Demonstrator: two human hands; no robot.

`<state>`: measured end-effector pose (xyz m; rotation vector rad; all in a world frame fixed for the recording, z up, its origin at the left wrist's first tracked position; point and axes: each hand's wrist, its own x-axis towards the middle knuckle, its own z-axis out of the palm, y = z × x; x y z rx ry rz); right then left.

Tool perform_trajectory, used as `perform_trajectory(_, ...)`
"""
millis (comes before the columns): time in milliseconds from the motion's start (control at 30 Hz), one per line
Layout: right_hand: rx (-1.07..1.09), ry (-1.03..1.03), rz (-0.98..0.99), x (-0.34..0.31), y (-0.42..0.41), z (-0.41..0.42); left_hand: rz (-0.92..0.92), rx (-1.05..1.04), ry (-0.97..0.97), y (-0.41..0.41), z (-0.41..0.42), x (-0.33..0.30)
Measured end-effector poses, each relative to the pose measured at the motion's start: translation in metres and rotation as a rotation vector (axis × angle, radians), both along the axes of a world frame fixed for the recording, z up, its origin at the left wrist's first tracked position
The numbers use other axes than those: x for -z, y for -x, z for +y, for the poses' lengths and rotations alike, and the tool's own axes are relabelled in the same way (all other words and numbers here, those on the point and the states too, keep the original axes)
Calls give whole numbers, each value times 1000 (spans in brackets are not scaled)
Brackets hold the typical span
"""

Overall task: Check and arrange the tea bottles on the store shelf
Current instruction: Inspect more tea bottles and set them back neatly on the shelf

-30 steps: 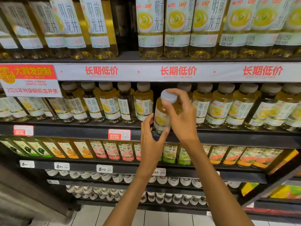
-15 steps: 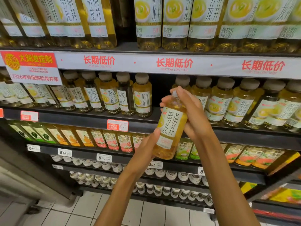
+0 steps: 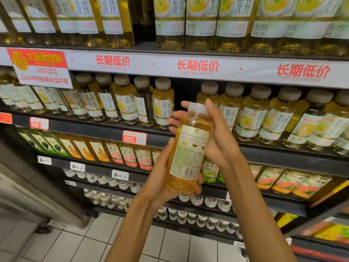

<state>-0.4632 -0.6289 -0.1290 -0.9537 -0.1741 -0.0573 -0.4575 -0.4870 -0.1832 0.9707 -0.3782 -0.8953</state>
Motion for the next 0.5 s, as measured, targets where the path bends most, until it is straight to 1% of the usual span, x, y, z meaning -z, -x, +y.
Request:
perform_trajectory(33, 9, 10, -15, -1, -2, 2, -38, -10, -31, -2, 2, 3)
perform_trajectory(67, 51, 62, -17, -2, -4, 4, -107, -61, -95, -5, 4, 4)
perform_trajectory(133, 186, 250, -5, -6, -7, 9, -242, -226, -232, -11, 10, 1)
perform_trajectory(200, 329, 385, 24, -7, -11, 18, -289, -304, -307, -17, 17, -3)
perform_trajectory(267, 403, 373, 80, -7, -16, 28, -409, -317, -370, -19, 22, -5)
perform_trajectory(300, 412, 372, 106, -6, -18, 33, -456, -329, -370, -19, 25, -4)
perform_trajectory(367, 369, 386, 130, -6, -23, 41, -455, -315, -320, -20, 32, -3)
perform_trajectory(400, 333, 360, 134, -7, -26, 44, -417, -297, -291, -23, 36, -3)
perform_trajectory(500, 206, 140, 170, -7, -34, 51, -172, -140, -182, -34, 52, -4)
